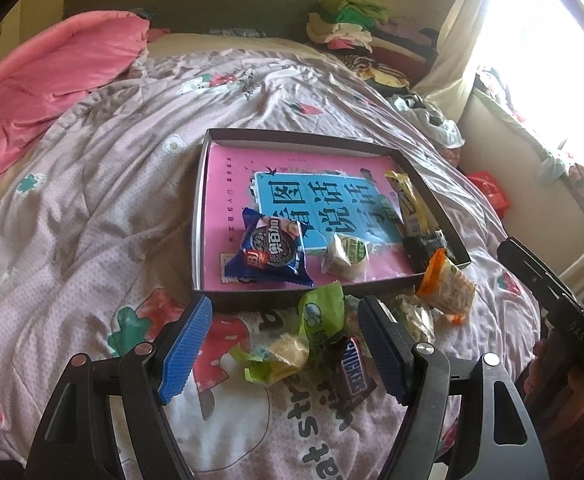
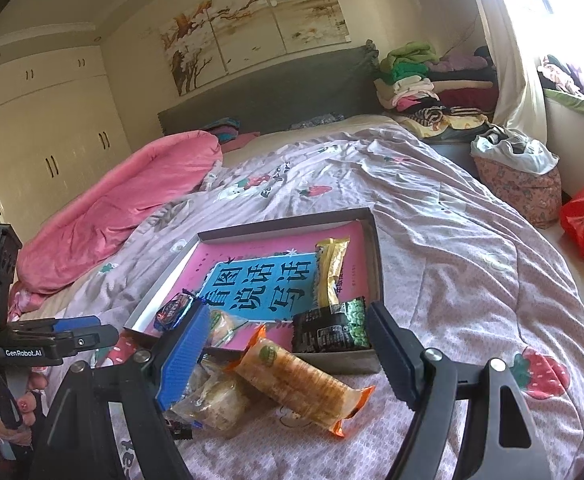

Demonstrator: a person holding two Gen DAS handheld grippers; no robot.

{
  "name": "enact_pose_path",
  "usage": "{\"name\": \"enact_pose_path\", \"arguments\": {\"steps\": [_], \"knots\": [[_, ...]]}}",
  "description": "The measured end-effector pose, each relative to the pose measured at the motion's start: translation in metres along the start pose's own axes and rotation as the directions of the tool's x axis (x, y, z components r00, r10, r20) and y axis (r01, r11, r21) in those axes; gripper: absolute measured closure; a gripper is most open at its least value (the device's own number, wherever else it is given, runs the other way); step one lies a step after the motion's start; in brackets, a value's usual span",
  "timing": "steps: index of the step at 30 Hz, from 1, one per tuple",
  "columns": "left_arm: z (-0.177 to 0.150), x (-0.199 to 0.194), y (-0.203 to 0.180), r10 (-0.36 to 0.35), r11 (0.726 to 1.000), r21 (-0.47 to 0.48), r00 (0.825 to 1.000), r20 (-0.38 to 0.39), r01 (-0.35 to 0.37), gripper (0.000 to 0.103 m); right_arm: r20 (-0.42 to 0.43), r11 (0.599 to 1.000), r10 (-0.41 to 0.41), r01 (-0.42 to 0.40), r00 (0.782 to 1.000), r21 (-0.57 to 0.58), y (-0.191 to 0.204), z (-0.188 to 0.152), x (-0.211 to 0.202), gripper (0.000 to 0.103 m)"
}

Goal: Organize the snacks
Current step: 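Withdraw both grippers from the tray back toward the snack pile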

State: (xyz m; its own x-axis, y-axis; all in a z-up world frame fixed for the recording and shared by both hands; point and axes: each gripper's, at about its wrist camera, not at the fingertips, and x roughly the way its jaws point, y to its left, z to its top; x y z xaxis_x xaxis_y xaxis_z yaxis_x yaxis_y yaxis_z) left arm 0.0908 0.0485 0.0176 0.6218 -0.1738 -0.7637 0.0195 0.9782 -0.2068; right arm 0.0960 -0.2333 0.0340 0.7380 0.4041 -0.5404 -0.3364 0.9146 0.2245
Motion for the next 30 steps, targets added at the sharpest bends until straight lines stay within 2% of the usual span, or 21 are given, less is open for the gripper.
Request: {"name": "enact_pose_path", "arguments": {"steps": [13,30], "knots": [[-0.011,0.0,-0.007,-0.016,0.999,0.028,1.0,-0.019,0.017,0.026,-0.024,1.0,0.019,-0.019,1.0,-0.013,0.009,-0.007,-0.003,0.024],[-0.029,0.009,-0.017,-0.044,0.998,0.051,0.996,-0.073,0.048,0.026,-0.108,0.998,0.038,-0.043,0.993,-0.047,0.027,-0.024,0.003,0.024]]}}
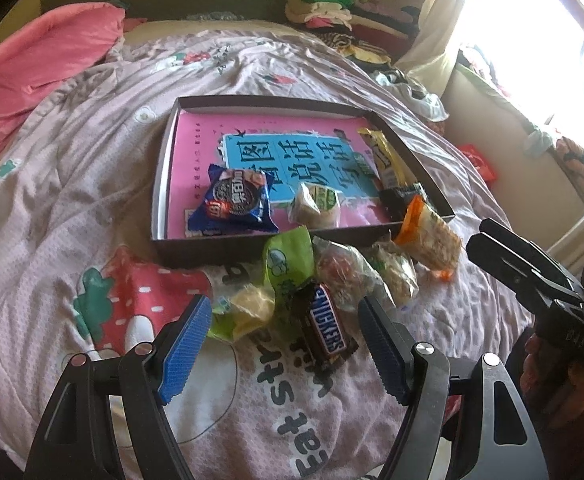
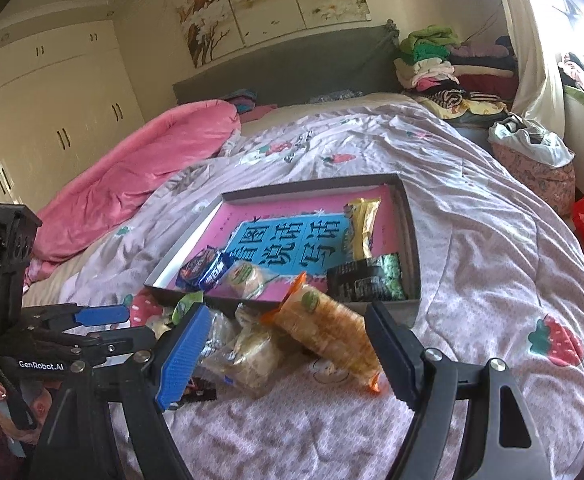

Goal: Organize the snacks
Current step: 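Withdraw both grippers from the tray back toward the snack pile, then grasp the Snickers bar with the left gripper while the right gripper grasps the clear pastry bag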

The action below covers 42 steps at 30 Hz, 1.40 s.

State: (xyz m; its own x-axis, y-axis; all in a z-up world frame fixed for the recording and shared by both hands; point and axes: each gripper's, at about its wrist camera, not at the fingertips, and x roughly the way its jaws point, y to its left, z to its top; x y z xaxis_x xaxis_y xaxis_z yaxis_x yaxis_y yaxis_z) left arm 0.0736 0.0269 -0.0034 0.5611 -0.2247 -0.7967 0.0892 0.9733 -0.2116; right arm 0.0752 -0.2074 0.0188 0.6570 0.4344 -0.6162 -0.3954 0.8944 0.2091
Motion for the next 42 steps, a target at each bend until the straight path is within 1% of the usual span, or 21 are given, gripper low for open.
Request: {"name": "enact_pose_path", "arguments": {"steps": [7,13,17,21,23,28,32,33,35,39,40,41,42], "knots": [[-0.004,0.003,-0.004,-0.007,1.0,0.011,1.0,-0.017,0.007,0.026,-0.02,1.0,0.004,-0.004,1.0,-0.01,0.003,-0.003,0.002,0.024],[-0.011,0.01,-0.01,-0.007,1.0,0.029,0.999,-0.05,0.009,0.026,-0.057,1.0,0.007,-0.009,0.998,-0.023,0.005,-0.007,0.006,0.024],[-0.015,0.016,-0.01,-0.001,1.0,0.017,0.997,-0.071,0.002,0.026,-0.086,0.999,0.007,-0.01,0.996,-0.039,0.008,-0.01,0.01,0.024],[-0.019,0.021,-0.008,-0.032,0.999,-0.012,0.995,-0.094,0.031,0.026,-0.119,0.999,0.015,-0.02,0.993,-0.042,0.009,-0.014,0.016,0.024],[-0.021,0.023,-0.009,-0.038,0.999,-0.013,0.994,-0.101,0.037,0.026,-0.124,0.999,0.016,-0.022,0.992,-0.045,0.01,-0.015,0.017,0.024],[-0.024,0.025,-0.012,-0.041,0.999,-0.011,0.994,-0.105,0.04,0.026,-0.154,0.998,0.028,-0.036,0.988,-0.049,0.009,-0.02,0.023,0.024],[-0.025,0.028,-0.011,-0.051,0.999,-0.02,0.993,-0.111,0.049,0.027,-0.172,0.997,0.021,-0.033,0.985,-0.068,0.01,-0.024,0.028,0.024],[-0.025,0.028,-0.011,-0.055,0.998,-0.023,0.992,-0.111,0.053,0.028,-0.176,0.997,0.018,-0.032,0.984,-0.073,0.011,-0.024,0.028,0.024],[-0.024,0.03,-0.01,-0.063,0.998,-0.026,0.992,-0.113,0.061,0.032,-0.188,0.996,0.014,-0.03,0.982,-0.082,0.011,-0.026,0.031,0.024],[-0.024,0.034,-0.01,-0.078,0.997,-0.032,0.99,-0.117,0.075,0.035,-0.208,0.995,0.012,-0.032,0.978,-0.09,0.01,-0.028,0.036,0.024],[-0.024,0.035,-0.01,-0.081,0.996,-0.032,0.989,-0.12,0.078,0.039,-0.21,0.995,0.011,-0.031,0.978,-0.092,0.01,-0.028,0.037,0.024],[-0.024,0.037,-0.011,-0.084,0.996,-0.032,0.989,-0.122,0.081,0.045,-0.213,0.995,0.01,-0.031,0.977,-0.097,0.01,-0.029,0.038,0.024],[-0.023,0.038,-0.012,-0.086,0.996,-0.029,0.988,-0.126,0.083,0.047,-0.216,0.994,0.01,-0.033,0.976,-0.1,0.01,-0.03,0.039,0.024]]}}
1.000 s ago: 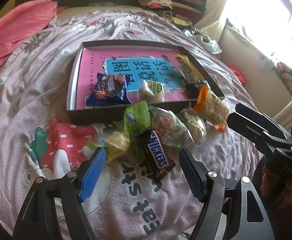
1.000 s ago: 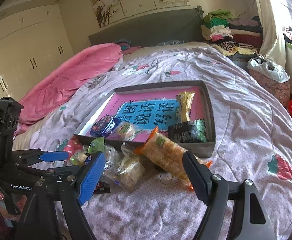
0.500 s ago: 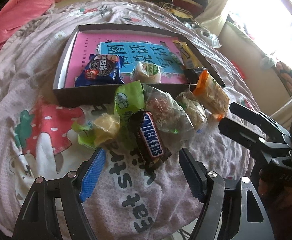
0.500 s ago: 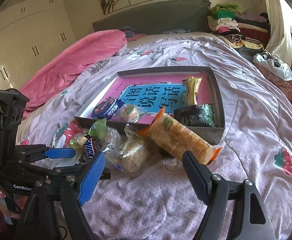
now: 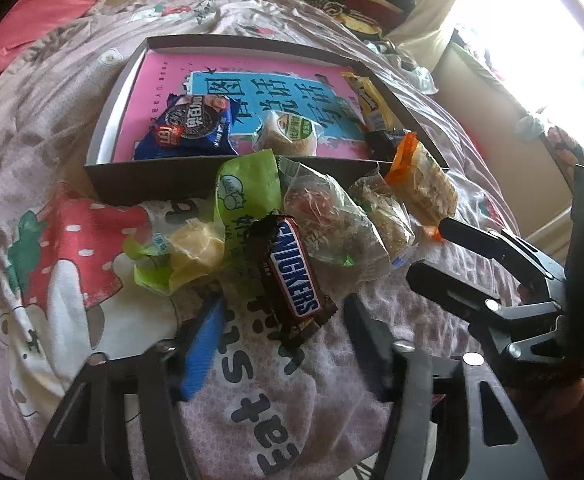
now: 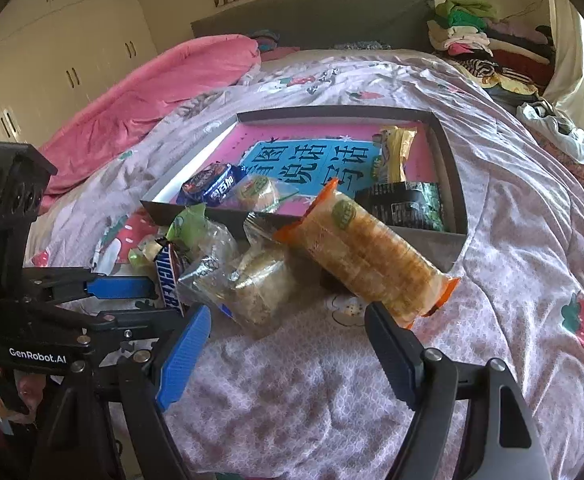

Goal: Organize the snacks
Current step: 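Grasp the Snickers bar with the left gripper while the right gripper grasps the clear pastry bag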

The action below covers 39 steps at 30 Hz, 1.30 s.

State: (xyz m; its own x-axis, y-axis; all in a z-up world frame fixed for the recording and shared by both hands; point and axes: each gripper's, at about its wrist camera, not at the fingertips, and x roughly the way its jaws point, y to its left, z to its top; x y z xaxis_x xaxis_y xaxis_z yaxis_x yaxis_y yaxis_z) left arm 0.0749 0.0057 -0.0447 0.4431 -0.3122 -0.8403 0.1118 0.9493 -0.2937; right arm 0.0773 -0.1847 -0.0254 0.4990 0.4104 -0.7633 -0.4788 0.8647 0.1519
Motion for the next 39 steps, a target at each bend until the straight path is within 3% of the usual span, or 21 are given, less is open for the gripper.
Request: {"name": "enact_pose_path", "arguments": {"steps": [5,14,39], "knots": [[0.002,0.004,0.001,-0.01,1.0,-0.009,1.0,-0.004,0.01,0.052,-0.008,1.0,-0.003,0.003,1.0,-0.014,0.001,-0.002,0.005,0.025],[0.007,0.009,0.006,-0.043,0.998,-0.046,0.999,-0.003,0.043,0.058,-0.01,0.999,-0.005,0.005,1.0,-0.051,0.007,0.0,0.016,0.039],[0.012,0.018,0.012,-0.07,0.992,-0.102,0.997,-0.01,0.069,0.062,0.007,0.986,-0.014,0.015,1.0,-0.164,0.025,0.011,0.051,0.055]]}}
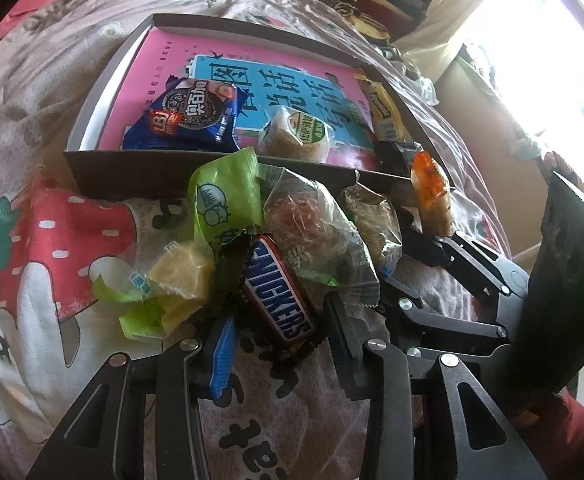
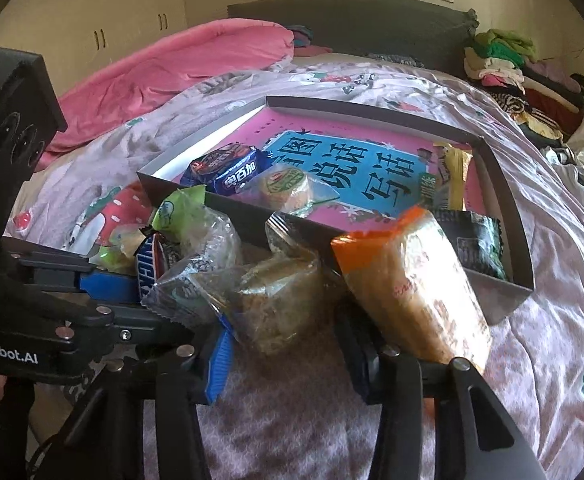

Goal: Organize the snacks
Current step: 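Grasp the Snickers bar with the left gripper while the right gripper grasps the clear pastry bag, then lift the Snickers bar with the left gripper while the right gripper lifts the pastry bag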

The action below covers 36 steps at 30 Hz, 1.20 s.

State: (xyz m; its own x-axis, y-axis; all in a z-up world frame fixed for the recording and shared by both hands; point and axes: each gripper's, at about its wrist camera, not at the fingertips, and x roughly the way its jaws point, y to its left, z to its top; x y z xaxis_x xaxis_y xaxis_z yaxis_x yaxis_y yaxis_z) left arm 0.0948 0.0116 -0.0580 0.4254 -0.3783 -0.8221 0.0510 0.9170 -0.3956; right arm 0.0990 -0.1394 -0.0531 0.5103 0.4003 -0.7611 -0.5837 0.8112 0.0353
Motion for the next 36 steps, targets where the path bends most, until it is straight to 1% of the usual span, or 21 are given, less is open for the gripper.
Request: {"name": "enact_pose_path", "arguments": {"steps": [2,7,14,19,22,25,29,33,36], "knots": [[0.0,-0.001,0.001,-0.001,1.0,-0.007,1.0,0.001,0.001,0.063,0.003,1.0,0.004,-0.004,1.0,-0.001,-0.001,0.0,0.001,0.055],[-0.001,-0.002,0.004,-0.007,1.0,-0.017,1.0,0.006,0.007,0.066,0.018,1.0,0.02,-0.02,1.0,-0.008,-0.001,0.001,-0.001,0.059],[-0.001,-0.005,0.007,-0.04,0.999,-0.029,0.999,0.01,0.04,0.071,0.066,0.997,0.07,-0.071,0.995,0.015,-0.004,0.001,-0.02,0.062],[-0.002,-0.011,0.007,-0.043,0.999,-0.031,0.999,0.019,0.043,0.075,0.085,0.996,0.087,-0.089,0.993,0.018,-0.003,-0.001,-0.031,0.063],[-0.003,-0.016,0.007,-0.044,0.999,-0.027,0.999,0.023,0.045,0.076,0.104,0.992,0.115,-0.12,0.988,0.041,-0.006,-0.001,-0.037,0.063],[-0.003,-0.019,0.003,-0.047,0.999,-0.012,0.999,0.027,0.047,0.084,0.126,0.989,0.133,-0.14,0.983,0.052,-0.009,0.0,-0.043,0.063],[-0.003,-0.019,-0.001,-0.045,0.999,0.002,0.999,0.024,0.045,0.085,0.138,0.987,0.14,-0.149,0.981,0.059,-0.01,0.001,-0.047,0.063],[-0.001,-0.014,-0.002,-0.055,0.998,-0.009,0.998,0.019,0.055,0.085,0.135,0.986,0.143,-0.152,0.98,0.062,-0.009,0.001,-0.048,0.063],[0.0,-0.01,-0.003,-0.027,1.0,-0.004,0.999,0.019,0.027,0.084,0.134,0.986,0.144,-0.153,0.98,0.064,-0.01,0.001,-0.047,0.063]]}}
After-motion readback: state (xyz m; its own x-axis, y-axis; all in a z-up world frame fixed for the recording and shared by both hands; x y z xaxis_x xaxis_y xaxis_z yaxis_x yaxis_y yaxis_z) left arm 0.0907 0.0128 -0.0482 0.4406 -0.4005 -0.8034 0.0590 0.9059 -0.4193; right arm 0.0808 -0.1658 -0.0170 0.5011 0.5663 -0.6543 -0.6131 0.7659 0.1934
